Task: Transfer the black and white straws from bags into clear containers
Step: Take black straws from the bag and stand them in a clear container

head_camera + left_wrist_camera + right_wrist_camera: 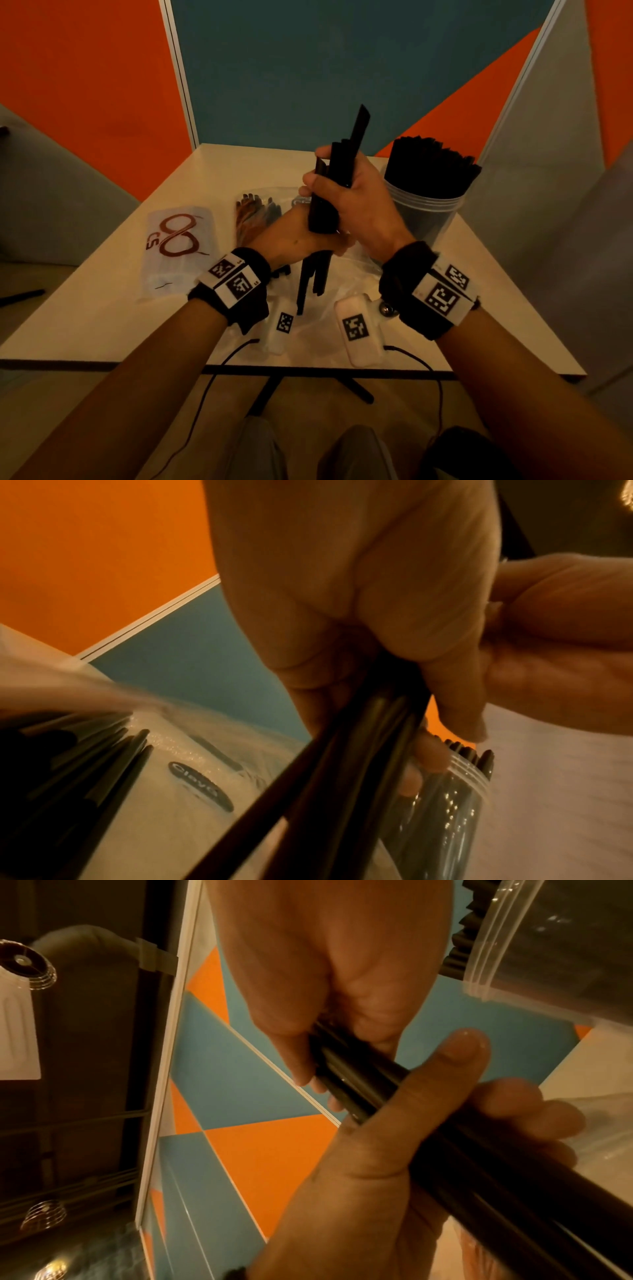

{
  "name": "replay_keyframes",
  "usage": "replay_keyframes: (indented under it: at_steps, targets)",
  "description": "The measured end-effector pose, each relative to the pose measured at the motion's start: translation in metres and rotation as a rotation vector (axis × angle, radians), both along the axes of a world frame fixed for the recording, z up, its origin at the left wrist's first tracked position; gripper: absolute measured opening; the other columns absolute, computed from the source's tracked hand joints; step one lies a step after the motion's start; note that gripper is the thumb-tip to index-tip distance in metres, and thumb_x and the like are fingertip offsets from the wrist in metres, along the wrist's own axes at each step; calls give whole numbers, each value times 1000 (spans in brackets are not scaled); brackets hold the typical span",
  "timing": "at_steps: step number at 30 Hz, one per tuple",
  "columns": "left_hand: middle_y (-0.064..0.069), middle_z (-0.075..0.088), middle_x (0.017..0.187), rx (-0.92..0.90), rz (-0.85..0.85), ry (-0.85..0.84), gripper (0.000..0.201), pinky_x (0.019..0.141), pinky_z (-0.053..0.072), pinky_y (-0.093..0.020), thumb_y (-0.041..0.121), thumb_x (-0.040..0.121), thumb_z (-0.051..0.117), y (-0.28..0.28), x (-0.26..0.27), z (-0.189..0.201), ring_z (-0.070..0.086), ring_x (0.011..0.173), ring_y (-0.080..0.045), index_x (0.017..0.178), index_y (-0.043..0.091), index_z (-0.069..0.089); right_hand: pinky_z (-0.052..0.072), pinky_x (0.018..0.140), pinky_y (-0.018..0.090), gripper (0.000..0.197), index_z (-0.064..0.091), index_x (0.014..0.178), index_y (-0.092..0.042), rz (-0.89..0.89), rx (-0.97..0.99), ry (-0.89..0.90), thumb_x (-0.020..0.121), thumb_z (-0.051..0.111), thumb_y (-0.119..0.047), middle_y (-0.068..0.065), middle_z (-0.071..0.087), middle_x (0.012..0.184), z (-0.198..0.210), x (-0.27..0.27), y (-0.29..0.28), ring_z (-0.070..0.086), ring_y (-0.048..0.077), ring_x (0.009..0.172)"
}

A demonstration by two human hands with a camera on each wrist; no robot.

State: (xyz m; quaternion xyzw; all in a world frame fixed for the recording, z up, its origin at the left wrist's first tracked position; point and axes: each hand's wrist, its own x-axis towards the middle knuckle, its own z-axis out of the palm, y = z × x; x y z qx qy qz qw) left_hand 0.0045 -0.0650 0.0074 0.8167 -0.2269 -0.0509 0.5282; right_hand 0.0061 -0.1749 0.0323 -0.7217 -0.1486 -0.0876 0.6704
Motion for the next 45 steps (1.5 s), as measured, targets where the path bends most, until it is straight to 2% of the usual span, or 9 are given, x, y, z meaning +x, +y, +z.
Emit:
replay_keyframes:
  at_steps: [2,11,16,22,27,32,35,39,45]
  targets:
    - [6,64,72,-15,5,-30,5,57,42,-3,4,83,68,-1,-2,0,60,60,10,87,4,66,54,91,32,35,50,119,-17,-5,-21,4,87,66,-13,8,63,102,2,-2,0,68,16,92]
    - [20,58,93,-101,-34,-19,45,67,42,0,3,79,72,-3,3,-10,56,76,23,94,38,49,52,93,28,45,51,122,-20,6,-36,42,83,72,-18,8,68,108,-2,-3,-3,66,19,100]
    - [11,58,77,-63,12,-102,28,59,43,-1,-2,80,70,-5,1,-11,57,63,19,98,13,55,51,97,42,35,57,113,-10,60,-28,93,81,72,-7,10,70,105,-12,4,-3,66,25,102]
    - [3,64,79,-79,-9,-53,26,56,48,-9,5,79,72,-5,5,-7,63,63,7,101,7,58,51,94,49,21,56,100,-13,78,11,79,83,68,-11,16,68,98,-8,9,-9,67,31,97]
    - [-2,69,112,-184,-30,-10,50,94,50,-34,31,72,76,5,16,-3,64,105,-13,114,11,59,48,77,32,14,53,88,-9,-2,218,-156,84,62,1,2,60,74,42,4,-37,59,18,75]
    - [21,54,127,66,-12,-59,81,108,38,-34,53,62,76,26,30,-14,47,122,4,133,33,43,47,71,28,17,47,91,2,-277,438,-459,82,61,0,10,50,75,111,14,-120,55,17,68]
    - [20,43,136,319,-9,-46,89,110,32,-30,62,60,75,32,34,-24,38,128,-2,138,43,34,50,74,29,25,45,98,2,-398,555,-458,80,62,2,11,50,77,113,26,-156,59,20,71]
    - [16,36,142,629,-117,-23,68,96,25,-16,40,77,74,30,36,-32,34,114,-2,136,38,40,52,70,29,13,49,84,-1,-548,526,-372,81,56,10,6,56,69,86,34,-160,60,19,64]
    - [5,36,146,669,-162,-96,46,95,23,-9,18,92,58,29,44,-45,36,131,-11,134,33,45,57,78,33,47,34,114,-14,-618,398,-276,81,60,8,5,54,93,49,37,-153,63,21,80]
